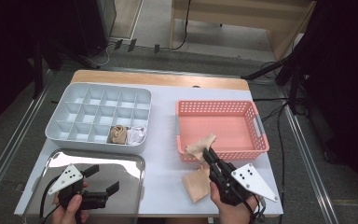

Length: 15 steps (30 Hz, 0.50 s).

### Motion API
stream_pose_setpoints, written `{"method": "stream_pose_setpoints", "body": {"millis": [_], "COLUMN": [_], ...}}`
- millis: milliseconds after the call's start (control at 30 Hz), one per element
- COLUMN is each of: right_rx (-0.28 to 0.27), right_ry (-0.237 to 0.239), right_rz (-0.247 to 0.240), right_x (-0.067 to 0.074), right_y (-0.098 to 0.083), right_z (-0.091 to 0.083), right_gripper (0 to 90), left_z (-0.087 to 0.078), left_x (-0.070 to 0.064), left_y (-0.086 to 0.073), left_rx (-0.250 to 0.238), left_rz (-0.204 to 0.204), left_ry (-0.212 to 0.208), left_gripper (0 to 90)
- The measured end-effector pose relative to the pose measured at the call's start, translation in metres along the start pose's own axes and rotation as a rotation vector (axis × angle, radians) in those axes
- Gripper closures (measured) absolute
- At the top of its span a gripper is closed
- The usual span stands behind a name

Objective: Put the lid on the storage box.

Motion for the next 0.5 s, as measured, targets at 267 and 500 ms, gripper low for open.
{"method": "stream_pose_setpoints", "body": {"millis": [267, 500], "right_rx": [0.024, 0.074], "right_ry": [0.067, 0.108], "right_rz": [-0.003, 0.013], "right_x": [0.03, 0.048], "right_y": [-0.015, -0.051], "right_z": [-0.008, -0.006], "right_gripper": [87.3, 87.2], "left_z": [0.007, 0.014], "left_x": [-0.01, -0.02], "left_y": [0.005, 0.011], "left_rx": [0.0, -0.013], "left_rz": [-0.016, -0.039], "left_ry": [-0.021, -0.032], "left_gripper": [0.0, 0.0]}}
Point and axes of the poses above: each handheld gripper's, and its own axes: z roughly forward along the jaws, y roughly out of its top, x roughly to its left, the point moved 7 cm from there along z, roughly forward along the jaws, and after that the axes turned 12 degrees about y, right-handed, at the moved point
